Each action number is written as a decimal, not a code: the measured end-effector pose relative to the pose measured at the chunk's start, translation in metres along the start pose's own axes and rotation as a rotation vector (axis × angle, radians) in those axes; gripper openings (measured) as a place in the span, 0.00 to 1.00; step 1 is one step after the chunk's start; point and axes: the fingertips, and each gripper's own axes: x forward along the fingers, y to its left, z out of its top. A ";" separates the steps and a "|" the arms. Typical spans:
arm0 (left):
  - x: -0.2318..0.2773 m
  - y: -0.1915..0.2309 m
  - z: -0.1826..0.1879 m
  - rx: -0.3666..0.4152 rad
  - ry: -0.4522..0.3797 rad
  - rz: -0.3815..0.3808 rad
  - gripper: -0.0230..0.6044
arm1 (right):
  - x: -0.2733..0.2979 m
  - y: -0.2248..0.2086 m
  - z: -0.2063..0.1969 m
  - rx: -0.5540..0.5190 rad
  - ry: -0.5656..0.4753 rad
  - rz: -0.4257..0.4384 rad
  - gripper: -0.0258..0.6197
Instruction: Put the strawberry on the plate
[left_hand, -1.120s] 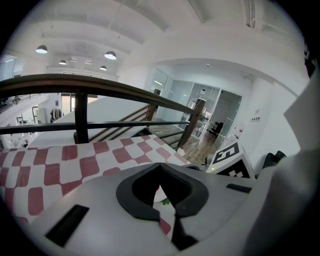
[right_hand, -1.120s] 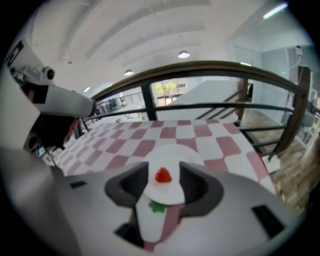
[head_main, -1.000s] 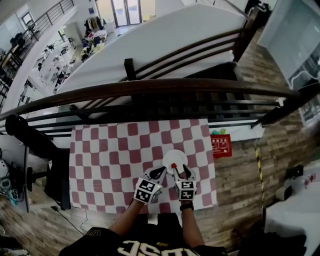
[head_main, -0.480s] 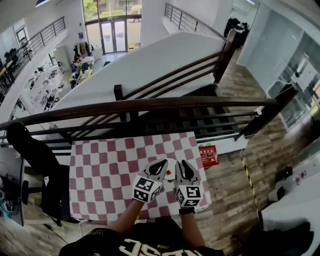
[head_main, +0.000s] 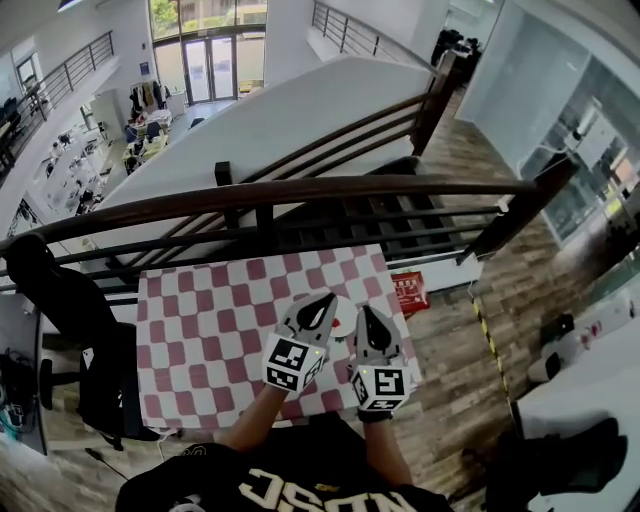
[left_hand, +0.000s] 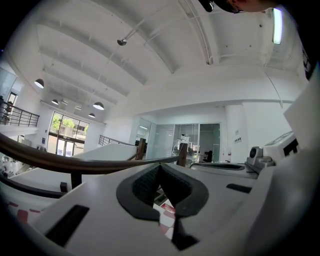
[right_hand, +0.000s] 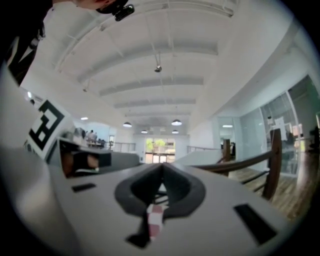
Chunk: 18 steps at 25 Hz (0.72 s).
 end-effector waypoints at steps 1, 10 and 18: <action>-0.001 -0.001 -0.002 -0.001 0.000 -0.005 0.05 | -0.003 0.001 0.000 -0.002 -0.003 -0.004 0.07; -0.007 -0.016 0.000 -0.012 -0.021 -0.061 0.05 | -0.015 -0.006 0.008 0.001 -0.037 -0.066 0.07; -0.011 -0.014 -0.004 -0.021 -0.029 -0.053 0.05 | -0.008 -0.005 0.009 0.027 -0.057 -0.060 0.07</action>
